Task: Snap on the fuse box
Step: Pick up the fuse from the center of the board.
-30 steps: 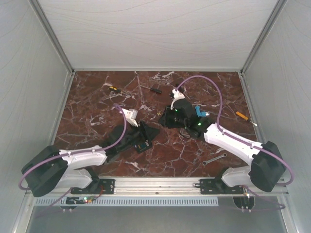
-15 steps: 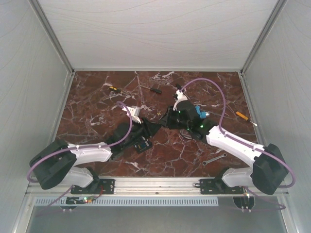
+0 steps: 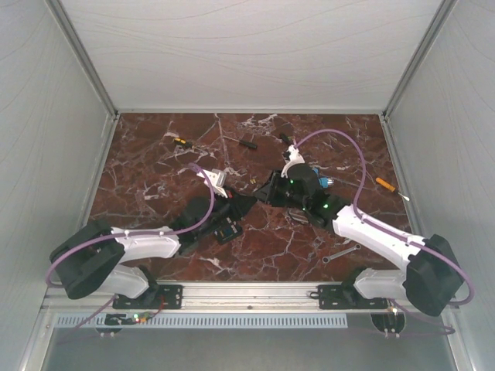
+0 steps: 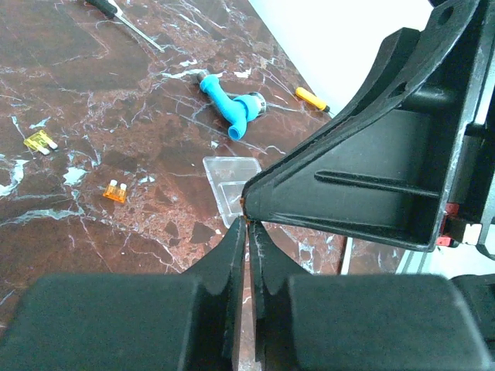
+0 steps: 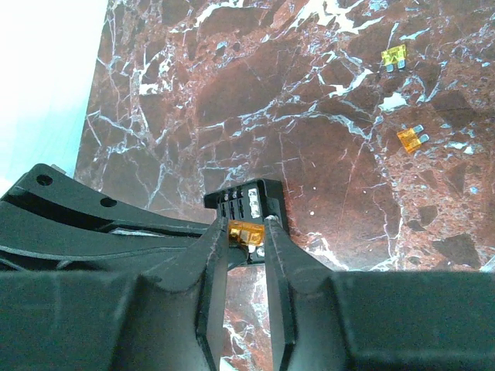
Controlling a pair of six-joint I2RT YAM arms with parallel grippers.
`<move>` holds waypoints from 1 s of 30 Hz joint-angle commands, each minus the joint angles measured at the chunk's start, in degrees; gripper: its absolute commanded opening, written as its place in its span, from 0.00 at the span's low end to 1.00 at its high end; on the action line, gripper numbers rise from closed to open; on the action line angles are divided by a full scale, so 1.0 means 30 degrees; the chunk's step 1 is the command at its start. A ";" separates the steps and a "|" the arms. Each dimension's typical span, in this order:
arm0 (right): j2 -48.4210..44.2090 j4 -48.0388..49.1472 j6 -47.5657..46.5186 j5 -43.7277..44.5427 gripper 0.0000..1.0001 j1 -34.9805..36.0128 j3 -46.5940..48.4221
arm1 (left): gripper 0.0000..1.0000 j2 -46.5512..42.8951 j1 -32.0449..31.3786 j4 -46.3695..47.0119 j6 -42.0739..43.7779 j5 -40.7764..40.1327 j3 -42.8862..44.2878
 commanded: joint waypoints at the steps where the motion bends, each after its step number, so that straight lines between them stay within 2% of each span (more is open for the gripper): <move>1: -0.0620 0.0624 0.0672 -0.0806 0.20 0.0057 -0.0526 | 0.00 -0.0019 -0.0125 0.2807 0.0626 -0.0105 0.0500; 6: -0.1508 0.1731 0.0368 -0.1747 0.32 -0.0835 -0.1218 | 0.00 -0.0266 -0.0031 0.2862 0.0598 -0.0677 -0.0089; 9: -0.2237 0.2305 -0.1023 -0.3215 0.41 -0.2051 -0.1505 | 0.00 -0.0547 0.0515 0.2626 0.0731 0.0406 -0.0361; 13: -0.2715 0.2534 -0.4200 -0.6914 0.47 -0.3896 -0.1003 | 0.00 -0.1061 0.2243 0.2227 0.0589 0.4183 -0.0600; 20: -0.2795 0.0811 -0.9076 -1.1781 0.48 -0.4953 0.0720 | 0.00 -0.2382 0.5392 0.1225 0.0170 1.2333 -0.0516; 26: -0.2510 0.0646 -1.0215 -1.5839 0.47 -0.5004 0.1475 | 0.00 -0.2984 0.6493 0.0709 -0.0599 1.7354 0.0279; 30: -0.2401 0.0862 -1.0251 -1.7514 0.47 -0.4921 0.1681 | 0.00 -0.2856 0.6510 0.1672 -0.1714 1.9051 0.0634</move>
